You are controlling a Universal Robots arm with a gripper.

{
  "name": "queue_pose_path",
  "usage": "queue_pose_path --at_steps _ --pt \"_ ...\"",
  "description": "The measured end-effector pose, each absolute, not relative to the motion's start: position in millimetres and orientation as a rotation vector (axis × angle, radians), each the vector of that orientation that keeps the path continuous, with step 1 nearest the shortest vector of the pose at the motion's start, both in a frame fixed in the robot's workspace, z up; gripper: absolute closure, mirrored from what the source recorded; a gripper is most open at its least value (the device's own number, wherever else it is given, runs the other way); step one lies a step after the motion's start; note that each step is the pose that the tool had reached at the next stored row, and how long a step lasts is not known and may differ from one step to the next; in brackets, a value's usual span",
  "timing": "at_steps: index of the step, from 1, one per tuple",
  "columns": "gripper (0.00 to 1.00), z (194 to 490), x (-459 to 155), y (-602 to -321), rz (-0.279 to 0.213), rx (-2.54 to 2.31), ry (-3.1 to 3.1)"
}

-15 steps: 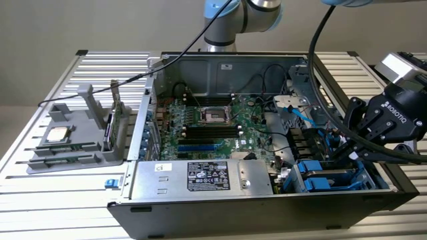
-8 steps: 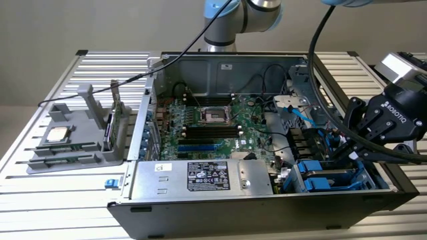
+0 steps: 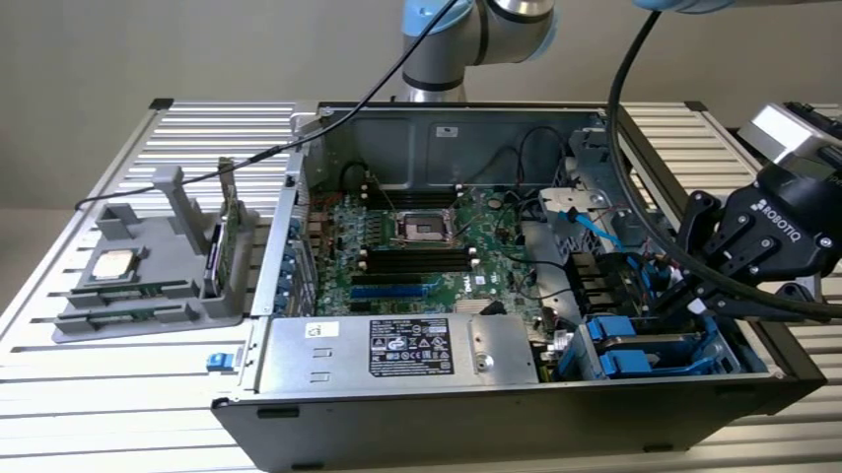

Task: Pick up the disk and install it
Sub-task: 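Insert the disk into the insertion slot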

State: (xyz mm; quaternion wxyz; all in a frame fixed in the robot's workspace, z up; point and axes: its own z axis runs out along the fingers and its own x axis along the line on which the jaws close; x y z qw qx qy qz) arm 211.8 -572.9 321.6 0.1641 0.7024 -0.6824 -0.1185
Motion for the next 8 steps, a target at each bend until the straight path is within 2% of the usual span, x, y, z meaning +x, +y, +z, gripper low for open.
queue_pose_path --at_steps 8 --pt "0.83 321.5 211.8 -572.7 -0.338 2.002 -1.945"
